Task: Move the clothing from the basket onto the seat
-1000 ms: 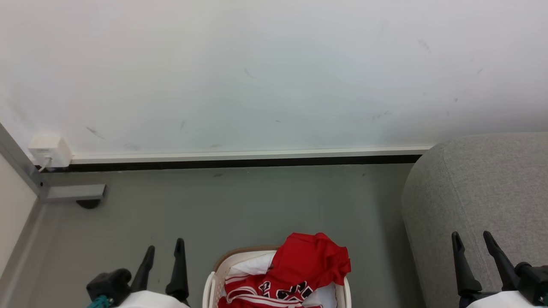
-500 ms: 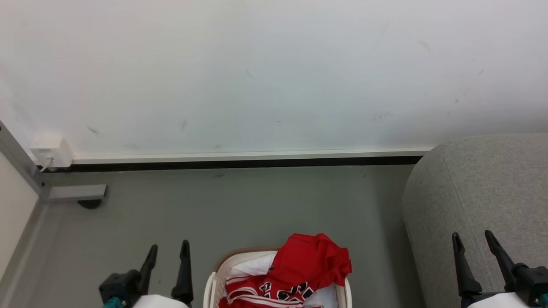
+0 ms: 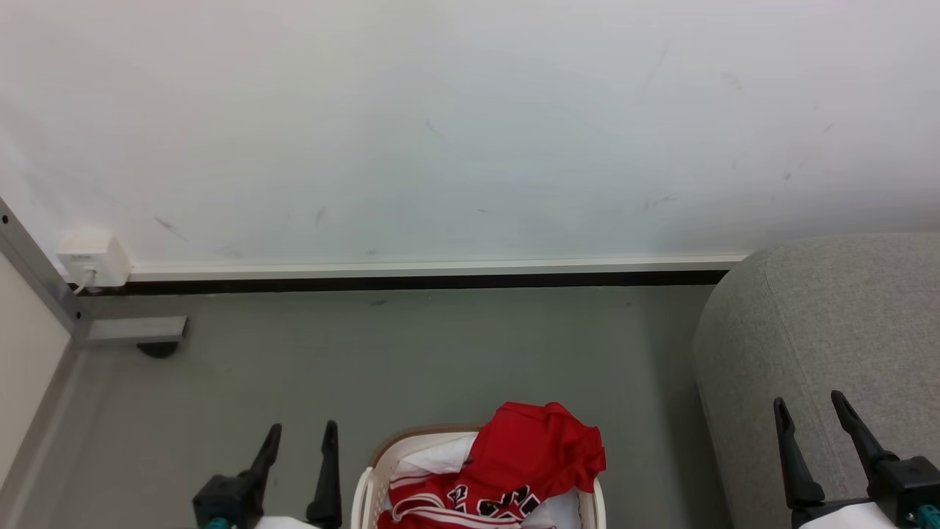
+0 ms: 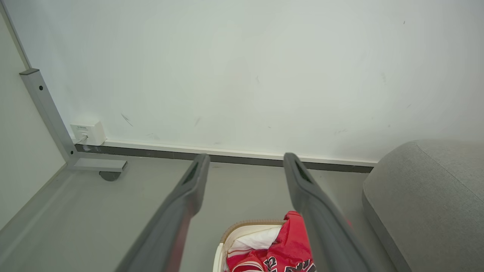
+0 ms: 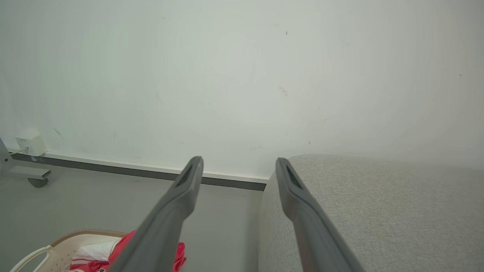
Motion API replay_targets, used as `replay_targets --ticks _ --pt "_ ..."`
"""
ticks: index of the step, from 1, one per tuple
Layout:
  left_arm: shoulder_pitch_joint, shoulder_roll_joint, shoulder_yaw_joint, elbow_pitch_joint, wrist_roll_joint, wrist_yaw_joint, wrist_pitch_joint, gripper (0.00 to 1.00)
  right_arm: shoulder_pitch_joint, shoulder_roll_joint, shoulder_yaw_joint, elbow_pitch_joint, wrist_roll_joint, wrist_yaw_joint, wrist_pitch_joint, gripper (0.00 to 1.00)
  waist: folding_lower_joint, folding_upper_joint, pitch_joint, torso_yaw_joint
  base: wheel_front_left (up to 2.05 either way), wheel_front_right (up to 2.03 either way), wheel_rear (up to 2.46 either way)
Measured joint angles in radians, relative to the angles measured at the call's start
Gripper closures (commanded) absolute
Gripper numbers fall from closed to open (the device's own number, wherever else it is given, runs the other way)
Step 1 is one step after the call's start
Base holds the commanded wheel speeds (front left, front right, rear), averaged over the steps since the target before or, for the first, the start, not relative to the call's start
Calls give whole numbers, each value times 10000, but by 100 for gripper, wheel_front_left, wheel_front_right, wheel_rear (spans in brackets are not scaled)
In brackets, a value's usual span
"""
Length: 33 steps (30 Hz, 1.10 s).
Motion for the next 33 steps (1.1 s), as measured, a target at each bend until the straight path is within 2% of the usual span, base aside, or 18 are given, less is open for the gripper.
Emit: replay_targets --ticks 14,33 --pt "22 10 -115 35 959 102 -265 0 -31 -44 98 167 -809 0 -261 0 0 0 4 -37 0 0 0" --pt "23 15 -56 71 874 117 -272 0 -221 15 251 140 -537 0 -261 0 0 0 158 -413 0 0 0"
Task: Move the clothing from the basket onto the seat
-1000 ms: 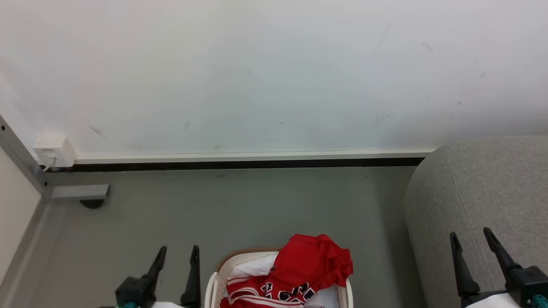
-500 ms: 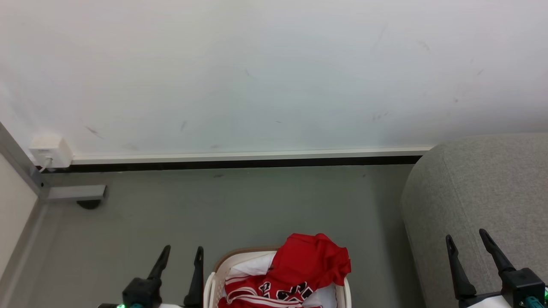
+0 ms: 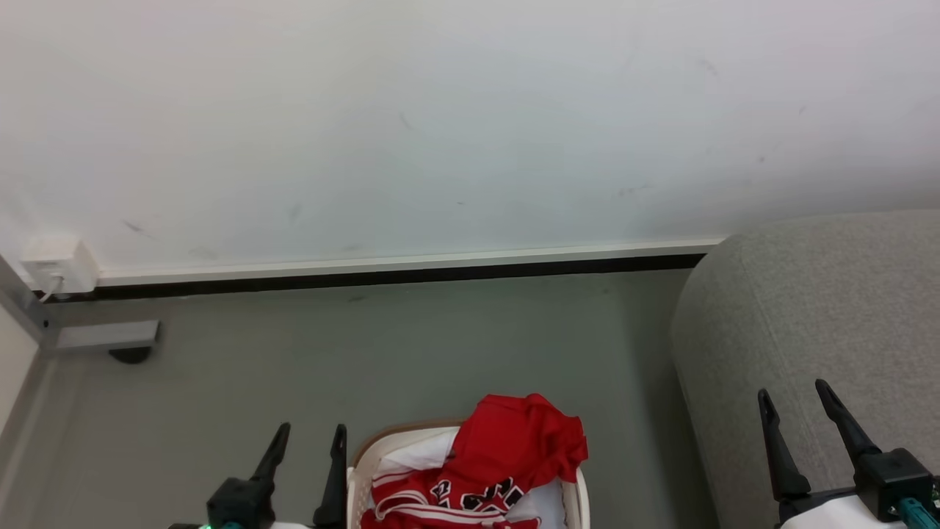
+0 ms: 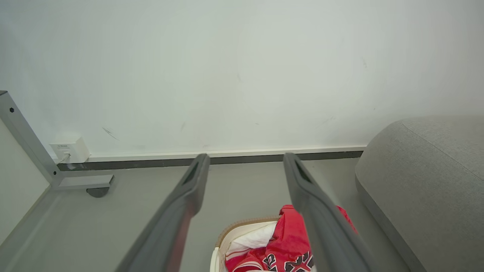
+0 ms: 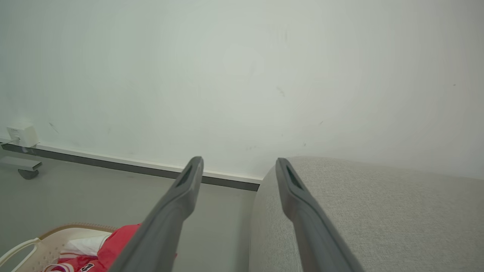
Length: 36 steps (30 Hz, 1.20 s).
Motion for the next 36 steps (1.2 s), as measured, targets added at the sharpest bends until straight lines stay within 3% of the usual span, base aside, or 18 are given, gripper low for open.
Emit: replay_targets --ticks 11,22,36 --pt "-458 6 -270 662 -40 -314 -2 0 -536 13 441 -516 311 0 -19 0 0 0 524 -902 0 0 0" --pt "-2361 15 -1306 4447 299 -1024 232 0 -1092 109 777 -1043 556 0 -21 0 1 0 1672 -2020 0 0 0" --pt "-5057 178 -2640 8019 867 -1507 2176 0 -2133 454 1104 -1538 823 0 -23 0 2 0 3840 -3012 0 0 0"
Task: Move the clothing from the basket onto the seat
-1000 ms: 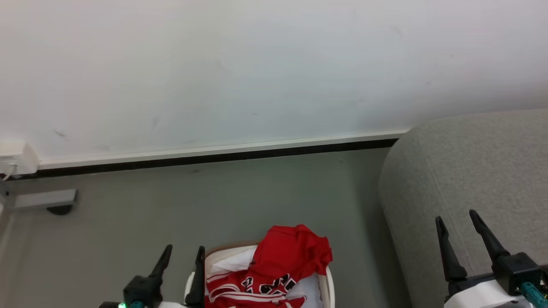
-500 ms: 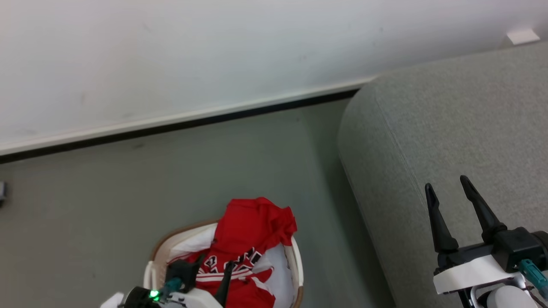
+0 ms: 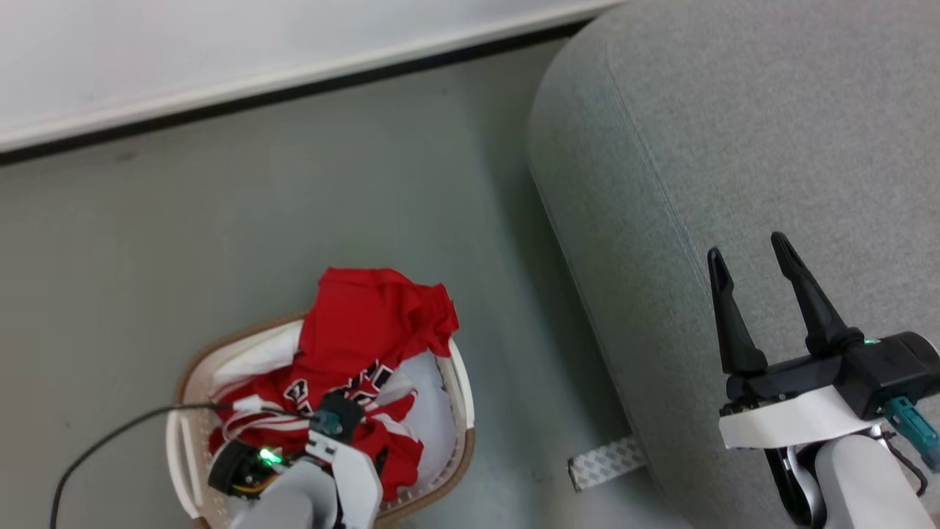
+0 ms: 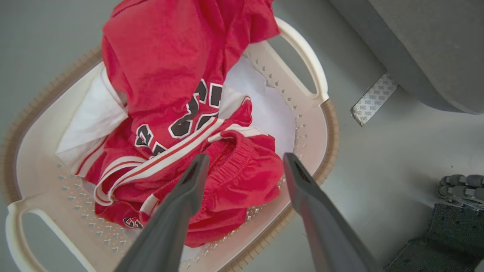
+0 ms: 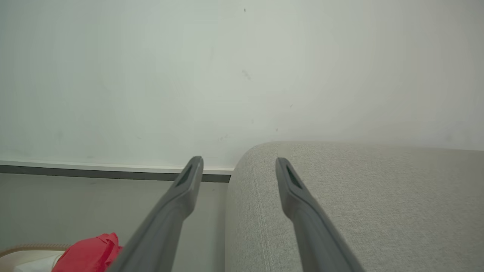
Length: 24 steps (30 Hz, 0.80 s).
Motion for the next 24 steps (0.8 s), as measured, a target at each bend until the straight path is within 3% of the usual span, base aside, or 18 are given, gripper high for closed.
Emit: replay_targets --ticks 15,16,17,24 --pt "-1496 142 -391 1461 -286 -71 922 0 -604 159 222 -253 102 0 2 0 0 0 2044 -551 0 0 0" --pt "-1497 142 -391 1513 -324 -71 1039 46 -623 161 217 -261 104 0 2 0 0 0 2124 -564 0 0 0" --pt "-1496 136 -435 1557 -353 -73 1131 100 -644 163 201 -268 105 0 2 0 -1 0 2193 -570 0 0 0" --pt "-1355 -4 -993 1668 -731 -86 1091 100 -674 151 111 -226 98 0 2 0 -1 0 2147 -330 0 0 0"
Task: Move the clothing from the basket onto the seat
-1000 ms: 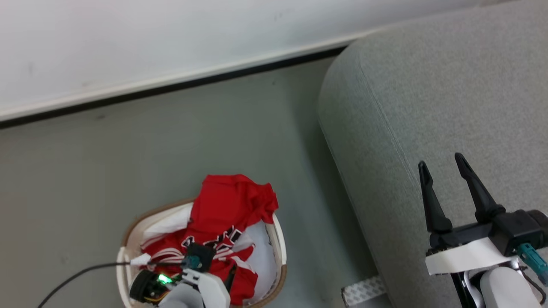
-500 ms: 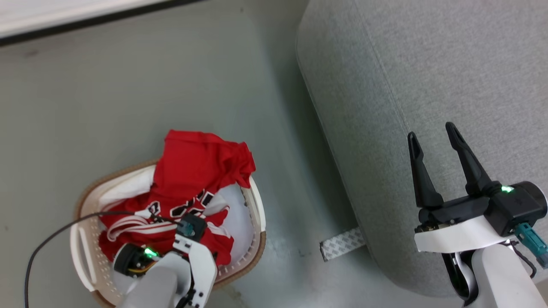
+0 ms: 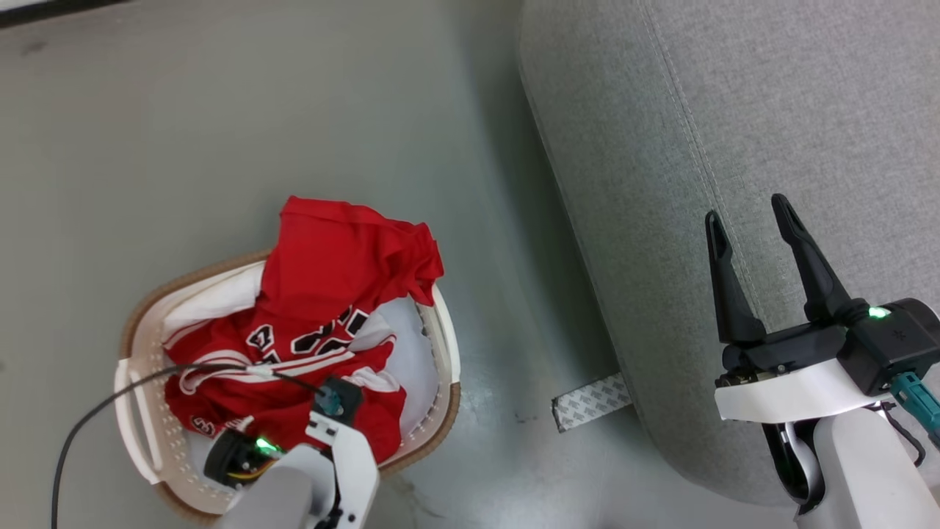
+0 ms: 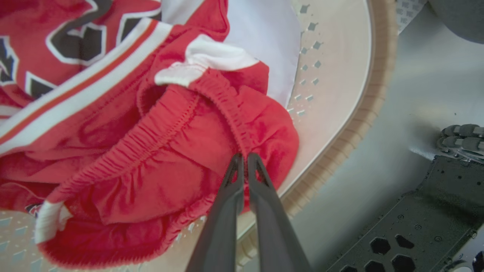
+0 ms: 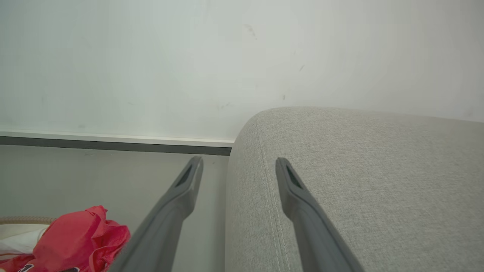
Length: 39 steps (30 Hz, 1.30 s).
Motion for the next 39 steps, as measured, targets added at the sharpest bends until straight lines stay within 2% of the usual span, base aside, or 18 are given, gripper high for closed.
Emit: replay_targets --ticks 10,22,31,39 --pt "429 -146 -767 -882 -2048 -23 -1101 100 246 -188 -94 136 -27 0 0 0 -1 0 -877 491 0 0 0" --pt "1270 -111 -1680 -2761 -4548 -23 -1766 100 1392 -330 -209 502 -27 0 0 0 -2 0 -3195 1320 0 0 0" --pt "1553 324 -1484 -4217 -5496 -21 -1883 100 2217 -332 -221 734 -44 0 0 0 -3 0 -4823 2068 0 0 0" --pt "1769 863 -1028 -6450 -5827 483 -1546 100 2722 -322 -140 830 -59 0 0 0 -4 0 -5857 2508 0 0 0"
